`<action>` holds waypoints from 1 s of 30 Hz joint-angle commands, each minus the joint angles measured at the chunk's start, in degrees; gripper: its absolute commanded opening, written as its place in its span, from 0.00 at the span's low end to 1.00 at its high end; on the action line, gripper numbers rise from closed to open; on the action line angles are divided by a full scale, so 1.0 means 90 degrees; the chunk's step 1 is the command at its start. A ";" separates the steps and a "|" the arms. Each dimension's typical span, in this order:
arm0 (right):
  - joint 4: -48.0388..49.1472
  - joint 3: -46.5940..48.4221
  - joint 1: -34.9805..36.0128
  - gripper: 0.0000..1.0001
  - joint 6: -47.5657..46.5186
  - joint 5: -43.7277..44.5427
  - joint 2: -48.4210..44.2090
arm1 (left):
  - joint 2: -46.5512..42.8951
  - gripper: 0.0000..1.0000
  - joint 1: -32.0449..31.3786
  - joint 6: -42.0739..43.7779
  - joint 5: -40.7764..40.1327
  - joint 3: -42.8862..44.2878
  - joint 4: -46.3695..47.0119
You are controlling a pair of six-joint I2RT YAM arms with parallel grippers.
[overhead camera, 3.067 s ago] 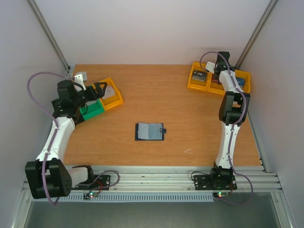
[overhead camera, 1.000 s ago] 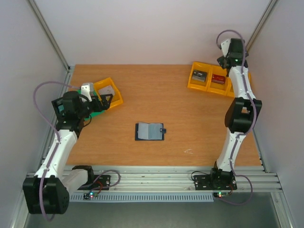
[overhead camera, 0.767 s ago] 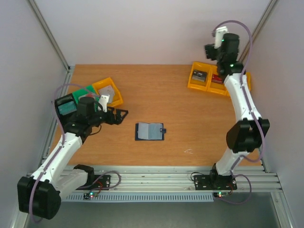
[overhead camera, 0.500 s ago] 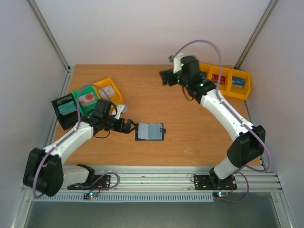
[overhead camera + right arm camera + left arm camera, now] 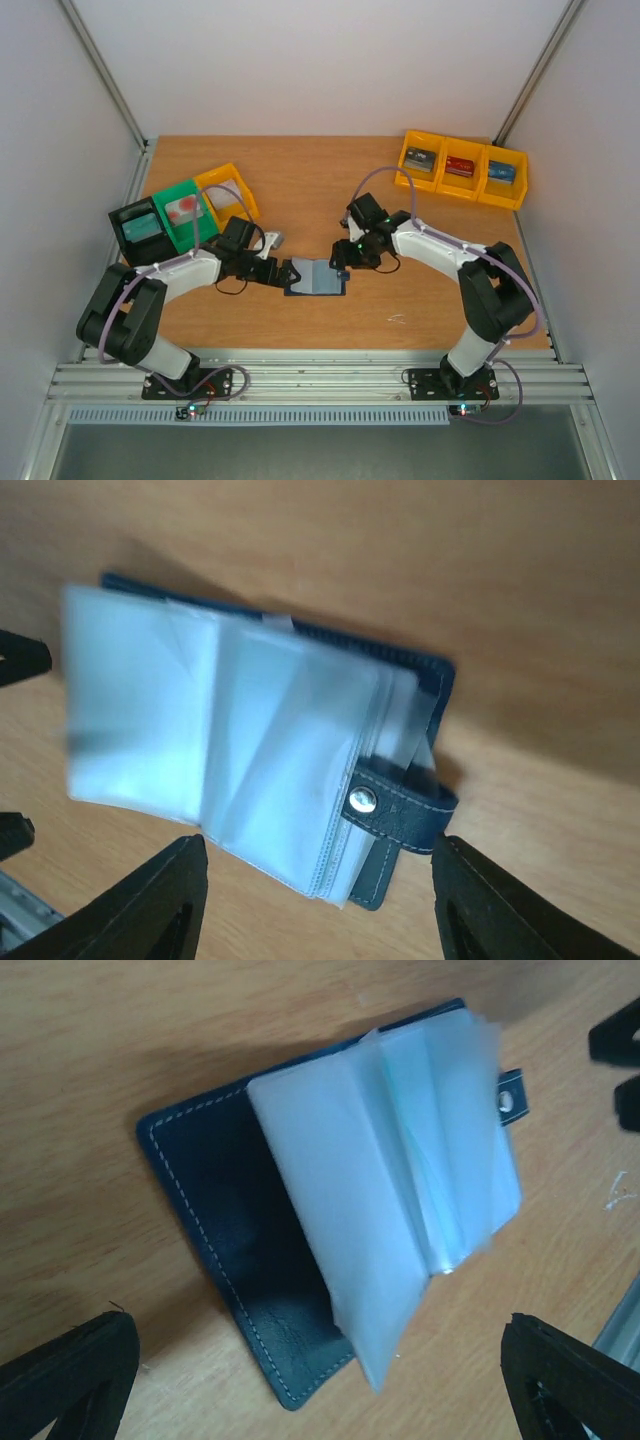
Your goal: Take the credit cards out of the card holder
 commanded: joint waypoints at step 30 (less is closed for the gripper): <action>0.0275 0.0255 -0.0500 0.56 -0.0936 -0.2660 -0.0319 | -0.0733 0.00 -0.0277 -0.0649 0.0287 -0.0849 0.3654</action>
